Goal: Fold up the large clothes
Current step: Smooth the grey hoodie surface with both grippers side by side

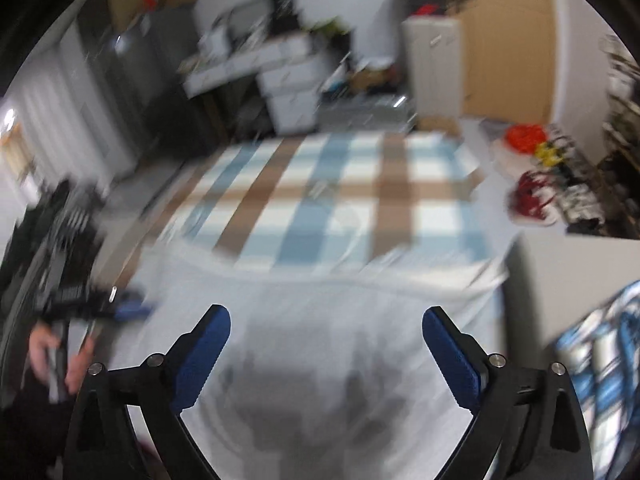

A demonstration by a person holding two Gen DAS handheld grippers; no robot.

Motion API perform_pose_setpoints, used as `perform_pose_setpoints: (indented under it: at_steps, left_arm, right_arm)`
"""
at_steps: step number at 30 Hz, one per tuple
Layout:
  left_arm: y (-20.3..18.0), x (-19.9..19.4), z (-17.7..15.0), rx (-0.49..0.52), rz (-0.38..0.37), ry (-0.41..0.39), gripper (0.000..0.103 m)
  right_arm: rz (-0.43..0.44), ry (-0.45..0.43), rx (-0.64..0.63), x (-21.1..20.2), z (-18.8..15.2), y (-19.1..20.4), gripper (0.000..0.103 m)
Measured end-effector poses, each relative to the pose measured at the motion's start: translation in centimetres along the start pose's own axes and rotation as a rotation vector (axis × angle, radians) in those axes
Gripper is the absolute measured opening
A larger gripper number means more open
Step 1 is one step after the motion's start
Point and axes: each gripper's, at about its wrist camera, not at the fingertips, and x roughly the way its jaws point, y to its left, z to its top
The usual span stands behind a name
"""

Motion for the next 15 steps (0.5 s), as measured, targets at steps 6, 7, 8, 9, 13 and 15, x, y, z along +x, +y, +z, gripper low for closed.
perform_pose_setpoints:
  at_steps: [6,7,8,9,13,15]
  left_arm:
    - [-1.6,2.3,-2.5,0.190,0.020,0.135,0.082]
    - [-1.5,2.4,-2.7,0.195,0.039,0.141,0.082]
    - [-1.4,2.5,-2.8,0.204,0.051,0.144,0.082]
    - [-1.6,2.6,-2.9,0.234,0.074,0.142,0.082]
    - [-3.6,3.5,-4.5,0.402,0.209,0.136,0.082]
    - [-4.2,4.0,-4.9,0.445,0.249,0.119,0.082]
  right_arm:
    - [-0.028,0.288,-0.200,8.4,-2.4,7.9,0.097]
    - [-0.058,0.346,-0.201,10.3,-3.1,7.9,0.098]
    - [-0.060,0.379,-0.180,11.7,-3.5,7.5,0.100]
    - [-0.060,0.364,-0.166,11.9,-3.6,7.1,0.103]
    - [-0.081,0.364,-0.134,12.3,-3.9,6.9,0.103]
    - [-0.085,0.353,-0.116,12.5,-3.8,6.9,0.103]
